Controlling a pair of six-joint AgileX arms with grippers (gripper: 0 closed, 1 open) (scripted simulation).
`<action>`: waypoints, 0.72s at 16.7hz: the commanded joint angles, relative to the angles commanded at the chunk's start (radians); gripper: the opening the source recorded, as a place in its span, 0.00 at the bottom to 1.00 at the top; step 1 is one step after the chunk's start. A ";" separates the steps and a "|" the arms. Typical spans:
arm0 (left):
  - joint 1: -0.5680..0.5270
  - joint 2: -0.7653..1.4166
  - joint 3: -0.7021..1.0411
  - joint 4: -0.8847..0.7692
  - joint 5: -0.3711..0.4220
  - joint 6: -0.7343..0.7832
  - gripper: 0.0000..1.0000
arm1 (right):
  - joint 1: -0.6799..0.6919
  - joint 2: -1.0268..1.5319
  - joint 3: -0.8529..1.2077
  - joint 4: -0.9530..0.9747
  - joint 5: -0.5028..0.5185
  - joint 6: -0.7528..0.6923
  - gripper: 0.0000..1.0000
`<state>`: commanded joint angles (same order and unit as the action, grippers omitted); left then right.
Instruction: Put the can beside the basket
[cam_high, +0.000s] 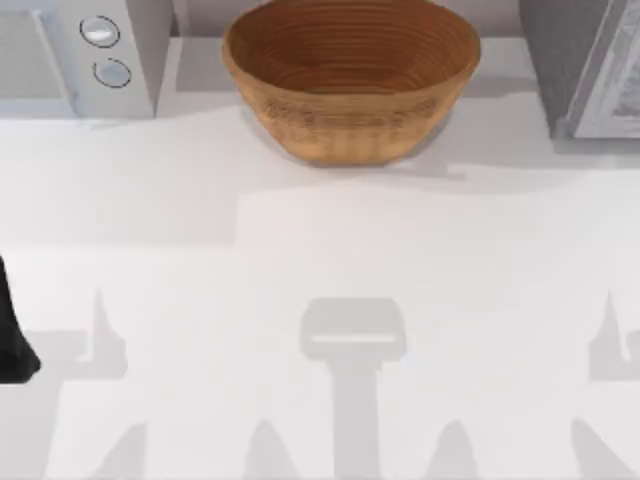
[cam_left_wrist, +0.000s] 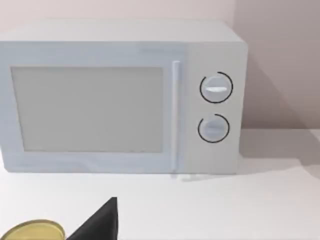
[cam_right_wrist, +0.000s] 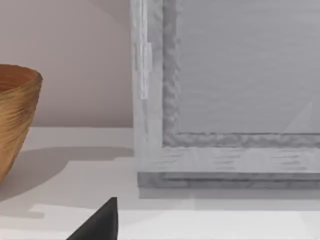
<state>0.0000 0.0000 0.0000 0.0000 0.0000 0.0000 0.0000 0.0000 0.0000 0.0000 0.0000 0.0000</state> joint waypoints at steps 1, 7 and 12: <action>0.000 0.000 0.000 0.000 0.000 0.000 1.00 | 0.000 0.000 0.000 0.000 0.000 0.000 1.00; 0.010 0.145 0.114 -0.089 0.005 0.101 1.00 | 0.000 0.000 0.000 0.000 0.000 0.000 1.00; 0.048 0.497 0.374 -0.323 -0.001 0.322 1.00 | 0.000 0.000 0.000 0.000 0.000 0.000 1.00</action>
<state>0.0481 0.4966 0.3736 -0.3227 -0.0009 0.3222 0.0000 0.0000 0.0000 0.0000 0.0000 0.0000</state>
